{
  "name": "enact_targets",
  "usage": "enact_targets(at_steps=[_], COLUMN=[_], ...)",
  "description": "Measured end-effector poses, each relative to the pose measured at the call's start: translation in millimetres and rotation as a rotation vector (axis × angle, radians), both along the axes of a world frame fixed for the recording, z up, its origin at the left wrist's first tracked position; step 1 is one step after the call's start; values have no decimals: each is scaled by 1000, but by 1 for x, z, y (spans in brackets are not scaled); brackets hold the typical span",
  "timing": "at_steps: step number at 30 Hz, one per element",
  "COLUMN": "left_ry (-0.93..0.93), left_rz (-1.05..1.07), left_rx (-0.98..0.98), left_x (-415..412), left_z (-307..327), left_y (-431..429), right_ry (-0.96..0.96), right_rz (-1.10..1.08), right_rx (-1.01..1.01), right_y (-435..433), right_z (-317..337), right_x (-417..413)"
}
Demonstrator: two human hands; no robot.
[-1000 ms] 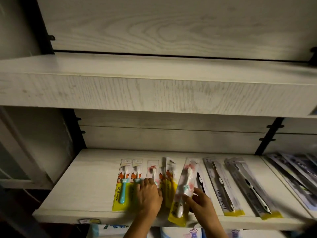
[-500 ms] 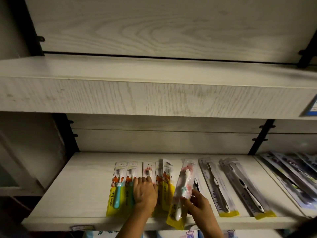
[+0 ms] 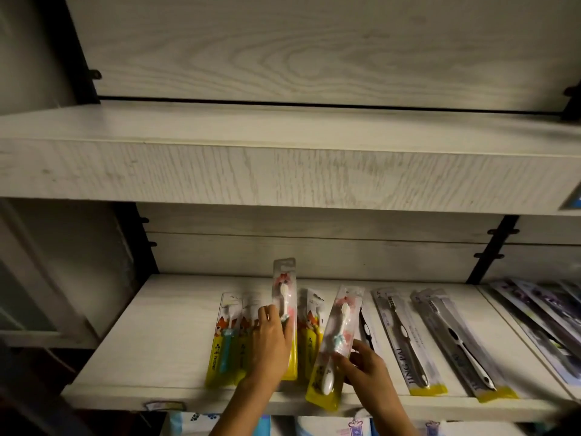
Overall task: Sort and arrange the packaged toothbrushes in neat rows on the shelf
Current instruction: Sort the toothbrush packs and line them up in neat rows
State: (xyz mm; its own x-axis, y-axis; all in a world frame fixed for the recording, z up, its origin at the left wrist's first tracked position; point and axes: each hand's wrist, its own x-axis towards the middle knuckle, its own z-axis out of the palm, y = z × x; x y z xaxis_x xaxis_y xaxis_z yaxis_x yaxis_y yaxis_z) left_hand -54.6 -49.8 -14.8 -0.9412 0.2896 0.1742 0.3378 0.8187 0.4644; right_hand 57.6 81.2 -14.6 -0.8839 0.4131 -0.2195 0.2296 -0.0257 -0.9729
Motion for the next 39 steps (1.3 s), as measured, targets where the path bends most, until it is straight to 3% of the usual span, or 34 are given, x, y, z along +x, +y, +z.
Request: enact_targets(at_steps=[5,8,10,19,31,39], left_ry=[-238,-383,-360,-295,-280,-322], left_rz=[-27,-8,51,89,3,36], left_rx=[667,956,1067,1195,1049,1025], left_x=[4,7,8,-1,-65,-69], left_z=[-11,-10,-7,2,0,2], left_y=[-17,-31,-43,-131,-276,-287], right_ry=[30,50,66,110,17,-379], right_rz=[22,24,38,52,15,58], right_rx=[9,5,12,-43,97,620], right_y=[-8,-15,-21,-72,-203,-225], right_z=[5,5,5,5,10,-8], right_x=[-7,-11,-14,-29,-94,-157])
